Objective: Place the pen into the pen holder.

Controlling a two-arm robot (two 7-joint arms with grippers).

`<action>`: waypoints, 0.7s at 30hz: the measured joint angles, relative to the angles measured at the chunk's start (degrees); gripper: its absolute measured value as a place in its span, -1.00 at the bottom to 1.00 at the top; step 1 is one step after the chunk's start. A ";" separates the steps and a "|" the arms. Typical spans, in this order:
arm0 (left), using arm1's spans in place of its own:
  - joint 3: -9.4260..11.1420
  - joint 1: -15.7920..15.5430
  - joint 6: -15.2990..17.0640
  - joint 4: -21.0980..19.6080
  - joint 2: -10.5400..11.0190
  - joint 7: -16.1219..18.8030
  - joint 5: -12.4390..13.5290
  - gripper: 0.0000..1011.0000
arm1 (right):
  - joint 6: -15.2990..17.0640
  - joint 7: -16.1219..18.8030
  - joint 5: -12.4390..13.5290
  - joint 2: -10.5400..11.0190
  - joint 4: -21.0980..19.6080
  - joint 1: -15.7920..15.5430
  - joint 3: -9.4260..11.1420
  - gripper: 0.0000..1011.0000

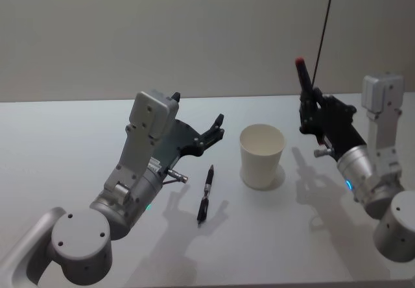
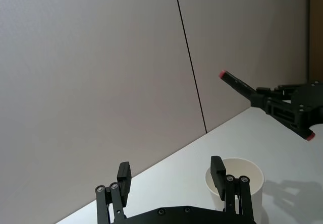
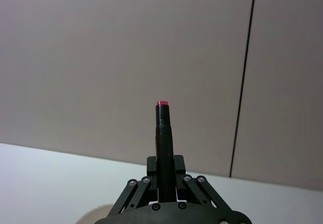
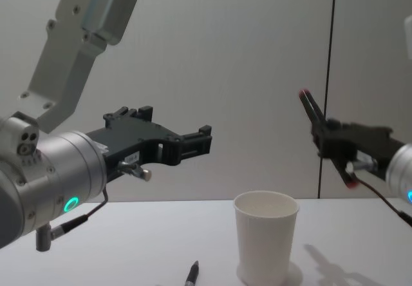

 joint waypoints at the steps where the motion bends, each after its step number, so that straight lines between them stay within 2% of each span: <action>1: 0.00 0.00 0.00 0.00 0.00 0.00 0.00 0.98 | -0.71 0.45 0.00 -0.05 0.18 0.17 0.00 -0.64; 4: 0.00 0.00 0.00 0.00 0.00 0.00 0.00 0.98 | -4.31 3.04 0.01 -0.65 2.25 1.89 -0.14 -0.64; 9: 0.00 0.00 0.00 0.00 0.00 0.00 0.00 0.98 | -8.26 5.95 -0.59 -1.51 5.51 4.22 -0.45 -0.64; 21: 0.00 0.00 0.00 0.00 0.00 0.00 0.00 0.98 | -13.61 9.17 -3.11 -3.21 12.78 8.07 -1.40 -0.64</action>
